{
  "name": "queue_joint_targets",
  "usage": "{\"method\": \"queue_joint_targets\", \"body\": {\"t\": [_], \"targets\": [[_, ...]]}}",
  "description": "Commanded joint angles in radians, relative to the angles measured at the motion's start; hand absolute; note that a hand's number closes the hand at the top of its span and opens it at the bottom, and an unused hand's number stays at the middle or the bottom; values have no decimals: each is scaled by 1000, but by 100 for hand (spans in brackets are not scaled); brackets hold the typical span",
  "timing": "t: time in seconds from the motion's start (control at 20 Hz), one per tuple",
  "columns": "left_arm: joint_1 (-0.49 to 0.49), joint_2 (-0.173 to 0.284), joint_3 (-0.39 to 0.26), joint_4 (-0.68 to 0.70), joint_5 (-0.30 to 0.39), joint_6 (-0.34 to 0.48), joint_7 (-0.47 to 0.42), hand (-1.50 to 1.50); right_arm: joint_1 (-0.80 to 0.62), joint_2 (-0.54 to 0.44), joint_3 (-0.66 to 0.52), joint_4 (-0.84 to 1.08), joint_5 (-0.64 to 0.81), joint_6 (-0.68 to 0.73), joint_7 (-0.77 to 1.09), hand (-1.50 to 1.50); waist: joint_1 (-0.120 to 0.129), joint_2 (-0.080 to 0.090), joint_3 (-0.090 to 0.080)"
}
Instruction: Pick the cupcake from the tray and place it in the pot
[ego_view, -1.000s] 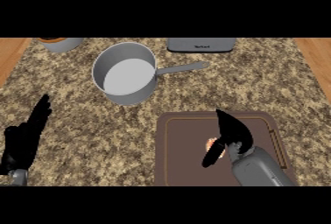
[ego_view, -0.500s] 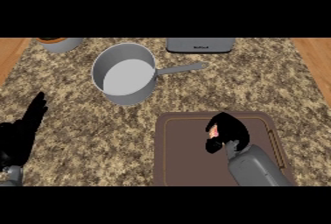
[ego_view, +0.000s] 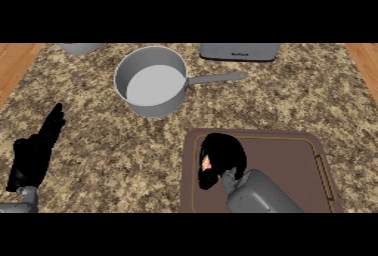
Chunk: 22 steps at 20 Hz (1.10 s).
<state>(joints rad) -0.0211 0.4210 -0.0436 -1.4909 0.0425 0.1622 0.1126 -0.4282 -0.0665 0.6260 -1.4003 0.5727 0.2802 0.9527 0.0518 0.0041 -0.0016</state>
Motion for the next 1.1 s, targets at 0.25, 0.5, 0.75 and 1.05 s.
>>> {"method": "queue_joint_targets", "body": {"t": [0.25,0.5,0.75,1.05], "targets": [[-54,-15,-36,-13,-15,-15,27,0,-325,65,376,98,-38,-44,-168,150,61,8,1],[-29,-26,-36,-7,-28,-4,19,0,-512,66,428,84,13,-193,-100,150,26,-1,1],[-12,-12,-12,17,-18,-17,10,0,-669,66,409,-10,155,-341,71,150,9,-12,0],[-20,-32,-4,36,-34,0,-12,0,-735,66,335,-16,128,-499,120,150,-14,-3,0]]}}
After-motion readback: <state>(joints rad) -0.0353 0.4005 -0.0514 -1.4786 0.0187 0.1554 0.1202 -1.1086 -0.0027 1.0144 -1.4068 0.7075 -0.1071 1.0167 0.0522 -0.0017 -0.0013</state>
